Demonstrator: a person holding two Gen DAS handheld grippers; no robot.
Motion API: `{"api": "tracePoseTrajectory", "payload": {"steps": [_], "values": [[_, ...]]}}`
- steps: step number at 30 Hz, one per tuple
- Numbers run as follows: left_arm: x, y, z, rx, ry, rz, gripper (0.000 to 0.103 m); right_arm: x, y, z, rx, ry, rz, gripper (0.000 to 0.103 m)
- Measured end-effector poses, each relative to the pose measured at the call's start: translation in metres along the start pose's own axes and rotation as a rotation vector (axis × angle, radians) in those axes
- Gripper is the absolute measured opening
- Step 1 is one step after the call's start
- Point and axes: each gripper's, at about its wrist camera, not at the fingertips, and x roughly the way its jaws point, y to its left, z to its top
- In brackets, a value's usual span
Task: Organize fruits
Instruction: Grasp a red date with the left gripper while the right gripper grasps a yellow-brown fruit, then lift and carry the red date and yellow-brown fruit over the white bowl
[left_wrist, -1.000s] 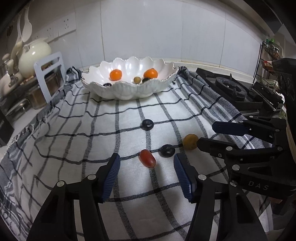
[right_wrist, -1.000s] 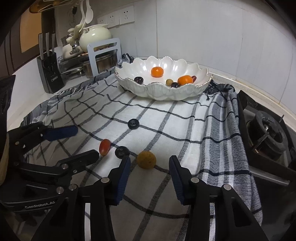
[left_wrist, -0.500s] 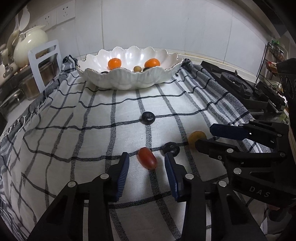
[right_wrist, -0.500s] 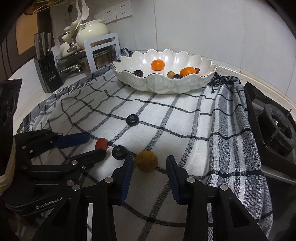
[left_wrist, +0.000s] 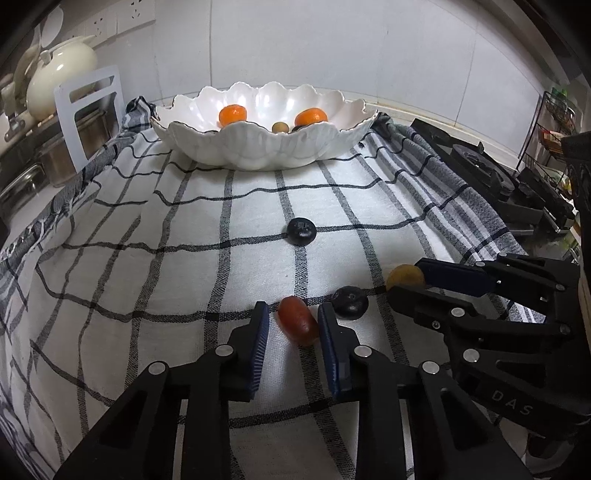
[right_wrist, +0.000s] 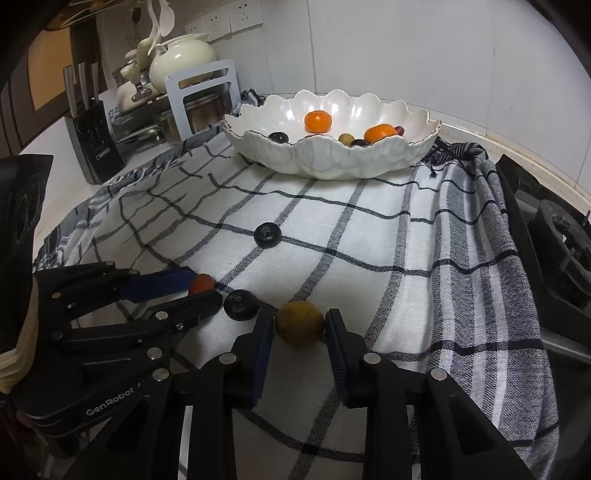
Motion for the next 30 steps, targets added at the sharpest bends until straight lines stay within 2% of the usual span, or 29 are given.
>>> {"api": "tracePoseTrajectory", "payload": {"steps": [4,15,30], "values": [[-0.001,0.000,0.000,0.000,0.000,-0.003,0.021,0.001,0.000,0.000,0.001,0.000,0.000,0.030],[-0.019,-0.001,0.001,-0.017,-0.043,-0.001,0.021,-0.012,0.002,0.002,0.009,-0.035,0.000,0.029],[-0.059,-0.001,0.012,-0.028,-0.148,0.003,0.020,-0.049,0.013,0.013,0.000,-0.125,-0.019,0.029]]}}
